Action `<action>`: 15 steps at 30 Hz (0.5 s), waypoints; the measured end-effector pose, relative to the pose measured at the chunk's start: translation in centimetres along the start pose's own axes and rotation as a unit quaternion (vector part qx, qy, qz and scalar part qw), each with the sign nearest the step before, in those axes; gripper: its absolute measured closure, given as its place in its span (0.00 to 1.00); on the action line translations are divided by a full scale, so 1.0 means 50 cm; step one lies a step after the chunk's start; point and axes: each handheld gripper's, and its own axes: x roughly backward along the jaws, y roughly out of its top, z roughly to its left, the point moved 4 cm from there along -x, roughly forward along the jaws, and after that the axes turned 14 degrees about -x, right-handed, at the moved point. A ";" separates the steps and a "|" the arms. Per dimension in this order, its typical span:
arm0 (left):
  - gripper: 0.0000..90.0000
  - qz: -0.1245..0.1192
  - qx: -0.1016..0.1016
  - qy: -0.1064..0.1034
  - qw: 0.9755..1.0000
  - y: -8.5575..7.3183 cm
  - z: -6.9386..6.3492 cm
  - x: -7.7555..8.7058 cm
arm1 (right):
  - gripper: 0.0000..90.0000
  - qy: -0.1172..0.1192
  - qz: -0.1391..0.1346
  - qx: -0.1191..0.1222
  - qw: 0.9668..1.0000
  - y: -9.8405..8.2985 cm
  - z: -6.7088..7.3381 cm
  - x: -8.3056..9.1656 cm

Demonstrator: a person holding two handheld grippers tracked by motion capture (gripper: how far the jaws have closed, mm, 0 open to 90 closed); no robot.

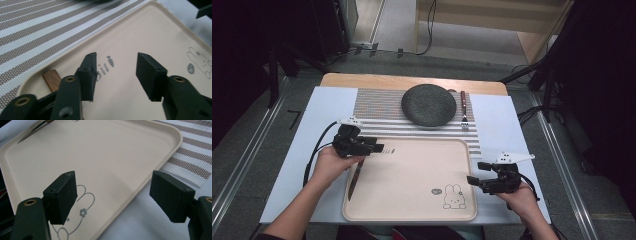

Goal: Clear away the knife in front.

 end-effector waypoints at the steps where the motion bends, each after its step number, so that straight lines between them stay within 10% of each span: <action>1: 0.50 -0.002 -0.001 -0.001 1.000 0.000 -0.002 0.002 | 0.23 0.001 0.000 -0.002 1.000 0.000 0.000 -0.001; 15: 0.40 -0.020 -0.002 0.003 1.000 -0.029 -0.023 0.046 | 0.24 0.015 -0.002 0.001 1.000 0.006 0.007 -0.005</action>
